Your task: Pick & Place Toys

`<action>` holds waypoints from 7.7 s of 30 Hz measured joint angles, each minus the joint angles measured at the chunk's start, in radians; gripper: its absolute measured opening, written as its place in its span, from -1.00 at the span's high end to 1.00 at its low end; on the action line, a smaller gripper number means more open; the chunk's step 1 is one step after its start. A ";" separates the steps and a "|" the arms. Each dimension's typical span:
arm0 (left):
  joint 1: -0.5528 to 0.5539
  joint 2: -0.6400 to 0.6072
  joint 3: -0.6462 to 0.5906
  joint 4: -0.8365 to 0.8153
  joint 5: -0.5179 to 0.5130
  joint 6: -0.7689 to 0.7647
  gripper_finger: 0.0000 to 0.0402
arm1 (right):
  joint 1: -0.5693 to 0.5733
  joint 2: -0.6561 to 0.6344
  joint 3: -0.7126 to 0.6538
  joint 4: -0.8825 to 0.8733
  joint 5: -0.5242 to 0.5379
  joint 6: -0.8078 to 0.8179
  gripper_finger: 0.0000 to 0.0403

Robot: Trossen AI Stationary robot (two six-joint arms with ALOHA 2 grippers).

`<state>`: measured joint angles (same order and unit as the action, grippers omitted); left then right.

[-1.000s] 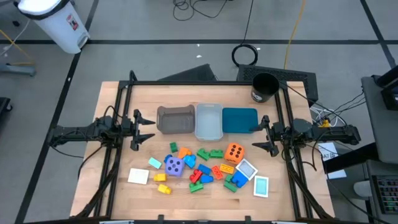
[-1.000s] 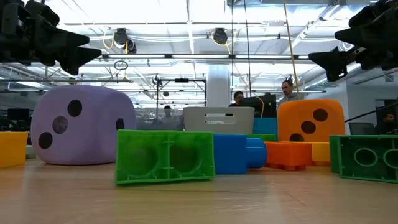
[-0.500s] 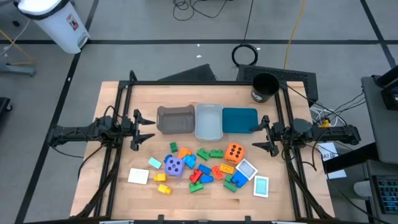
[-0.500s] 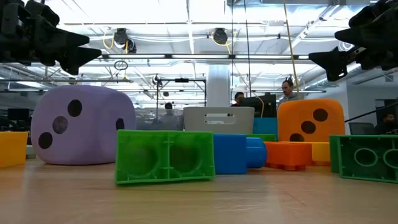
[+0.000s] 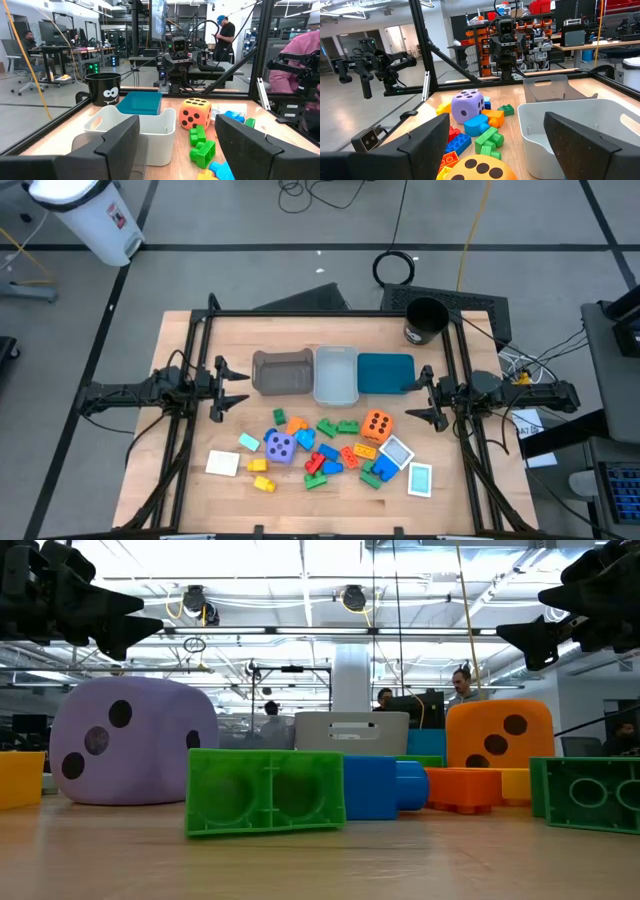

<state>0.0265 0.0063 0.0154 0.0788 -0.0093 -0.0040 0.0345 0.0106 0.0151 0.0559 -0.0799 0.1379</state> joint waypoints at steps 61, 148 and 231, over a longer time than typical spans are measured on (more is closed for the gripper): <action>0.000 0.000 0.000 0.000 0.000 0.000 -0.34 | 0.000 0.000 0.000 0.000 0.000 0.000 -0.55; 0.000 0.000 0.000 0.000 0.003 0.000 -0.34 | 0.323 0.874 0.492 -0.117 0.030 0.557 -0.61; 0.000 0.000 0.000 0.000 0.003 0.000 -0.34 | 0.054 0.732 0.516 -0.414 0.788 0.149 0.08</action>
<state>0.0265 0.0067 0.0151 0.0788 -0.0063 -0.0040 0.0885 0.7425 0.5314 -0.3584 0.7081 0.2865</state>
